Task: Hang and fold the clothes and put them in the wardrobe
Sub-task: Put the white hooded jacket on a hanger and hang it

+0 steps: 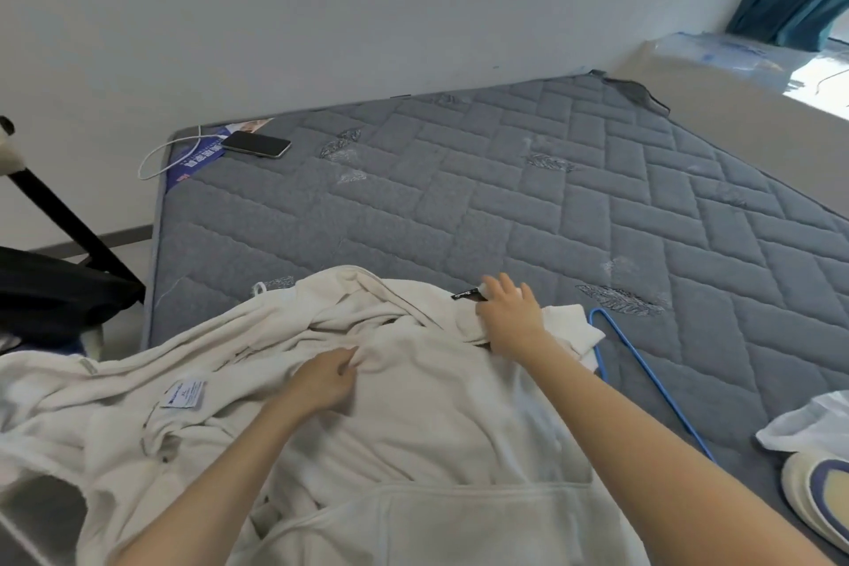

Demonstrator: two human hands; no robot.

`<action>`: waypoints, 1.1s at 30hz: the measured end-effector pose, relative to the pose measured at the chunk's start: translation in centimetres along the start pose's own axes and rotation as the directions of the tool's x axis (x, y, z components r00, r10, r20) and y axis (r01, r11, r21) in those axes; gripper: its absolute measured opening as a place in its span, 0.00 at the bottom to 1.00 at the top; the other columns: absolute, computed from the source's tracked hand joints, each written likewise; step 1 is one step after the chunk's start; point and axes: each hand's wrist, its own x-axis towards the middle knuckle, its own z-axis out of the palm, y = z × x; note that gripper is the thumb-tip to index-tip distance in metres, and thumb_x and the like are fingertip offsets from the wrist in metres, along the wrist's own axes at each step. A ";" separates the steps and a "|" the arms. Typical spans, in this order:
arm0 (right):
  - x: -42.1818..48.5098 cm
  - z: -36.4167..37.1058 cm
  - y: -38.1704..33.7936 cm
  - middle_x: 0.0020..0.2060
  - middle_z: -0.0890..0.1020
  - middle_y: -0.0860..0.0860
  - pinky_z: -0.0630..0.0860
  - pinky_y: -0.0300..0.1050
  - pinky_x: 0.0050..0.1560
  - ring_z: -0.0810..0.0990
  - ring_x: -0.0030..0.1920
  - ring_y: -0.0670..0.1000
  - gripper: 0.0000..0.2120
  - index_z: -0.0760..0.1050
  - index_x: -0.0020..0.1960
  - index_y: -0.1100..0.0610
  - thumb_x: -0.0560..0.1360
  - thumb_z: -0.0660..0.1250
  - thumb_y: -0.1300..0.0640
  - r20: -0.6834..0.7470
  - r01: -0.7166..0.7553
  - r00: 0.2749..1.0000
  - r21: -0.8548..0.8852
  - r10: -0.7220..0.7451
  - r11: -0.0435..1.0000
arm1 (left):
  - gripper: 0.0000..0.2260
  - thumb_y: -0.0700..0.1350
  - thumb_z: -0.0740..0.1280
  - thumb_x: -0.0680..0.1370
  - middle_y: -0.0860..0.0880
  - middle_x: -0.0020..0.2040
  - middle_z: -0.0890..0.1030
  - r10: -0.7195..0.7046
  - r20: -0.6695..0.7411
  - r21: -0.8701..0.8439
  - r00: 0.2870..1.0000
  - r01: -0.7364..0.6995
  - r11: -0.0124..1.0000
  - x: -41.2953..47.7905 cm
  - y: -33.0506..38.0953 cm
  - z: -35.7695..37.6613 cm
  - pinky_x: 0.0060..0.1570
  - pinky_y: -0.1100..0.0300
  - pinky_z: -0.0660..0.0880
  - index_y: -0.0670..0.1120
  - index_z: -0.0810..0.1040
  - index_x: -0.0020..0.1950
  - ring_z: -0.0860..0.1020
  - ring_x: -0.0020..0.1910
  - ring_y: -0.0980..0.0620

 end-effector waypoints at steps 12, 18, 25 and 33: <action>-1.5 -7.0 0.0 0.32 0.68 0.53 0.59 0.44 0.32 0.64 0.33 0.53 0.13 0.65 0.39 0.59 0.63 0.60 0.75 -0.665 0.265 0.720 0.527 0.197 0.808 | 0.23 0.48 0.56 0.81 0.46 0.70 0.69 -0.054 -0.355 -0.115 0.933 0.014 0.993 -1.8 1.8 -1.4 0.63 0.47 0.67 0.50 0.57 0.76 0.69 0.67 0.42; -6.5 -6.7 -0.1 0.22 0.70 0.52 0.61 0.39 0.20 0.68 0.20 0.53 0.08 0.64 0.39 0.56 0.64 0.63 0.61 -0.863 0.414 0.498 0.154 -0.082 0.897 | 0.40 0.48 0.73 0.71 0.52 0.78 0.39 0.238 -0.520 0.179 0.820 -0.168 0.969 -1.5 4.3 -4.0 0.70 0.39 0.53 0.58 0.52 0.76 0.42 0.76 0.42; -10.4 -3.1 0.7 0.34 0.80 0.49 0.62 0.42 0.30 0.79 0.36 0.54 0.14 0.68 0.43 0.54 0.68 0.68 0.47 -0.375 0.260 0.907 0.135 -0.193 0.956 | 0.15 0.39 0.58 0.75 0.47 0.64 0.71 0.195 -0.244 0.432 0.950 -0.073 0.899 -2.2 1.7 -1.8 0.72 0.42 0.46 0.47 0.69 0.61 0.68 0.67 0.47; -10.0 -3.5 0.4 0.54 0.77 0.53 0.63 0.44 0.34 0.77 0.54 0.56 0.14 0.68 0.54 0.53 0.72 0.64 0.64 0.077 0.010 0.997 0.026 -0.012 1.000 | 0.17 0.38 0.59 0.76 0.46 0.58 0.74 0.156 -0.339 0.563 0.928 0.067 0.824 -4.8 0.4 -3.6 0.41 0.55 0.69 0.46 0.65 0.66 0.76 0.55 0.45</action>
